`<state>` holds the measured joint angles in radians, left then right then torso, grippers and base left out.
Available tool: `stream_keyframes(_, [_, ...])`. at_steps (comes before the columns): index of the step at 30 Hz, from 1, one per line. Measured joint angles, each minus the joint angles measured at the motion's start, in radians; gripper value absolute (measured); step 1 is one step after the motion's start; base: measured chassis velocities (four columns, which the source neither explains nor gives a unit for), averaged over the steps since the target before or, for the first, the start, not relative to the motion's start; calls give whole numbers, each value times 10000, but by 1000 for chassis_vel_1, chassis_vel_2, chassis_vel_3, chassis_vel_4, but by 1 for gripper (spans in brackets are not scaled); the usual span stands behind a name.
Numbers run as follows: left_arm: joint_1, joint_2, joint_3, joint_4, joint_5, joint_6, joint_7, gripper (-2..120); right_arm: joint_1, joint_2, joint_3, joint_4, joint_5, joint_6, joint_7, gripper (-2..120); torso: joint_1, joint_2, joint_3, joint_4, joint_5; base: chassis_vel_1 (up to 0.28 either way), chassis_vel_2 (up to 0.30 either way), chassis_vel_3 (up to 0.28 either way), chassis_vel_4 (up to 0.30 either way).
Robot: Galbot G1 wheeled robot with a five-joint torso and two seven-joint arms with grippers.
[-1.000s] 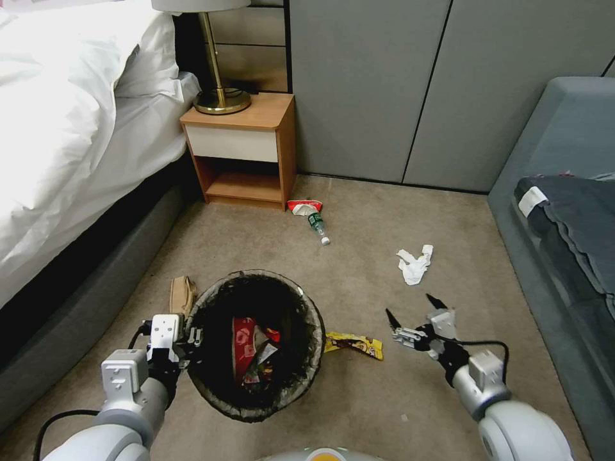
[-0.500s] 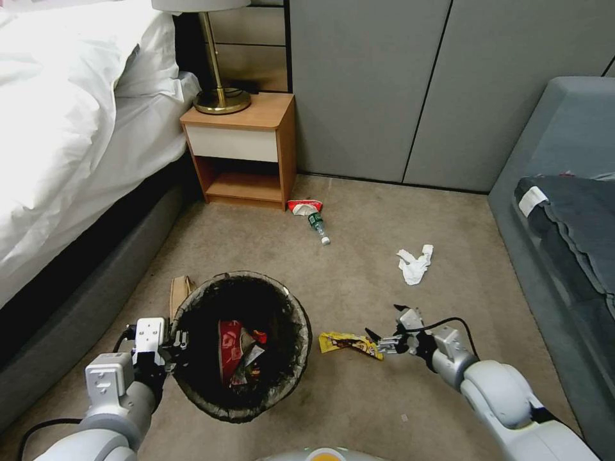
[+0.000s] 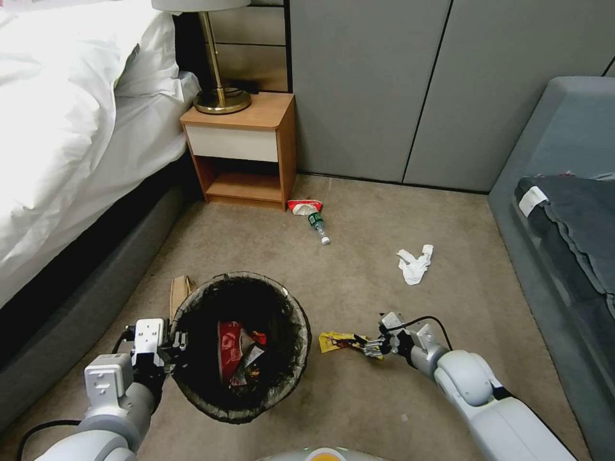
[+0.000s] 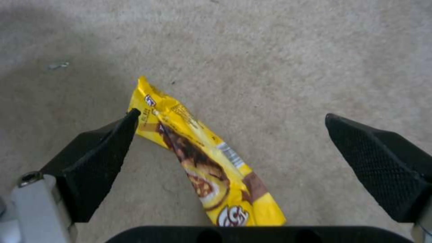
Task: Pick up the trash bin, then pick up the garbage from the floor and place it into the trash bin.
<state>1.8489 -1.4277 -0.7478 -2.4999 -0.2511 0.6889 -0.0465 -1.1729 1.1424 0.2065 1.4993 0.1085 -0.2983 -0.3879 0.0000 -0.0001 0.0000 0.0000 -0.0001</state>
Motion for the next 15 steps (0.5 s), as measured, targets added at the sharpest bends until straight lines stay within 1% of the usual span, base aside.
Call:
stream_keyframes(3, [50, 30, -2, 0, 1, 1, -2, 1, 167, 201, -42, -290, -122, 40, -57, 100, 0, 0, 0, 0, 0, 0, 0, 0, 0])
stream_keyframes(5, [105, 46, -1, 0, 12, 3, -3, 1, 386, 560, -75, -678, -362, 94, -117, 100, 0, 0, 0, 0, -1, 0, 0, 0, 0])
stream_keyframes(6, [105, 46, -1, 0, 12, 3, -3, 1, 386, 560, -75, -678, -362, 94, -117, 100, 0, 0, 0, 0, -1, 0, 0, 0, 0])
stream_keyframes(9, [133, 55, 8, 0, 18, 3, -7, 1, 554, 901, -126, -1045, -632, 106, -174, 100, 0, 0, -1, 1, 0, 0, 0, 0, 0])
stream_keyframes(15, [211, 70, 9, 0, 19, 15, -8, 1, 719, 1243, -176, -1612, -842, 125, -228, 100, 0, 0, -1, 1, 0, 0, 0, 0, 0])
